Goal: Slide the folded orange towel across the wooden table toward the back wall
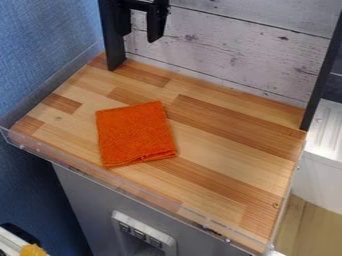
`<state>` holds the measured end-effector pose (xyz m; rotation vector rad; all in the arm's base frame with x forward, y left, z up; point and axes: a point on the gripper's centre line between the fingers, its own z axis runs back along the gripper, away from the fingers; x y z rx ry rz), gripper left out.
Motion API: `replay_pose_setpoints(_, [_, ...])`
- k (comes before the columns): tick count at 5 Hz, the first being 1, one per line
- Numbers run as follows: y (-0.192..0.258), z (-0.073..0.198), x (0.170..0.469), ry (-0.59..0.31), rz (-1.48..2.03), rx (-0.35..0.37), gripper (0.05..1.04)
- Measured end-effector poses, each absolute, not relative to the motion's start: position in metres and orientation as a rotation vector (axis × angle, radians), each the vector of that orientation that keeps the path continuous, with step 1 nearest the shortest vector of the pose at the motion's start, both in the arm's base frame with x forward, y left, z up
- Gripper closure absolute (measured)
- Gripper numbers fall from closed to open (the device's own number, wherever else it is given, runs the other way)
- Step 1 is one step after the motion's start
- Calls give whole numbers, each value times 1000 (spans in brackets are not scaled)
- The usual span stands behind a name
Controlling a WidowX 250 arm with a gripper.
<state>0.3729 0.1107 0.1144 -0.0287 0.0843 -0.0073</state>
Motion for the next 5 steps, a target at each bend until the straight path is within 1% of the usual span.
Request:
replay_pose_setpoints(1, [108, 100, 366, 108, 22, -35, 87])
replay_pose_setpoints(2, [103, 100, 354, 94, 72, -34, 85])
replay_pose_setpoints(3, [94, 107, 344, 35, 142, -12, 88])
replay_pose_setpoints(4, [82, 105, 332, -8, 197, 8, 89])
replay_pose_setpoints(5, [73, 112, 319, -46, 249, 23, 87])
